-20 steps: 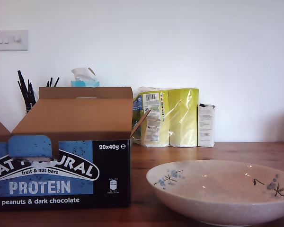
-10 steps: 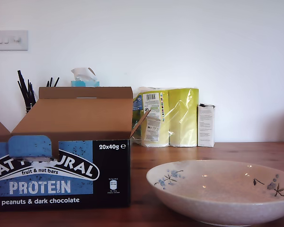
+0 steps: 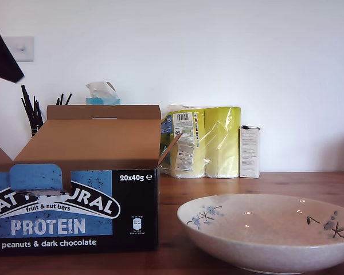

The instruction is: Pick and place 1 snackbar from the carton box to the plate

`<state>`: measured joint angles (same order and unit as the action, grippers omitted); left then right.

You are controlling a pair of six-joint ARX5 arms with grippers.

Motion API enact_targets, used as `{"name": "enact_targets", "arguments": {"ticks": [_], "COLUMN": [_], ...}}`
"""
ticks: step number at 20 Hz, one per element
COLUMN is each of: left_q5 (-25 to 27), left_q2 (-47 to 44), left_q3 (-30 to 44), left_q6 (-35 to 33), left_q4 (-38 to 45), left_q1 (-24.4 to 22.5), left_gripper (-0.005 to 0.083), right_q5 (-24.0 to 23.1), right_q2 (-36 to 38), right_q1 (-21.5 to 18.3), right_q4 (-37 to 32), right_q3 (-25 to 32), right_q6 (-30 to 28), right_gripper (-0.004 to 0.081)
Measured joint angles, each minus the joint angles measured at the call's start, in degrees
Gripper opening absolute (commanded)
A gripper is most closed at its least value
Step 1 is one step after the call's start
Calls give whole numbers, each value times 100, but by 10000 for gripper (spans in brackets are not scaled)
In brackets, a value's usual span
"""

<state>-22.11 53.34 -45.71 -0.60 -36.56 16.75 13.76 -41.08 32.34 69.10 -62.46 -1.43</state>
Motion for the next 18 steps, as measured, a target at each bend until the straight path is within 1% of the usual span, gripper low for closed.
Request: {"name": "enact_targets", "arguments": {"ticks": [2,4,7,10,12,16,18], "left_q5": [136,269,586,778,879,1342,1453], "left_q2": [365,673,1185,1685,2037,2699,2979], "left_q3": [-212,-420,-824,-1220,-1471,-1799,-1834], "left_q6": [199,402,922,1412,1641,1729,1735], "left_q4": [-37,-42,-144,-540,-885,-1493,-1609], "left_q1": [87,175,310,365,411,535,542], "left_gripper": [-23,-23,-23,-23,-23,-23,-23], "right_q5": [-245,-278,-282,-282,-282,-282,-282], "right_q2": [-260,-442,-654,-678,-680,-702,-717], "right_q1": [98,116,116,116,116,116,116], "right_q4": [35,-20,-133,-258,-339,-470,-505], "right_q3": [-70,-70,-70,-70,-70,-70,-70], "right_q6": [-94,-146,-240,-448,-468,-599,-599], "right_gripper": [-13,-13,-13,-13,-13,-13,-13]}}
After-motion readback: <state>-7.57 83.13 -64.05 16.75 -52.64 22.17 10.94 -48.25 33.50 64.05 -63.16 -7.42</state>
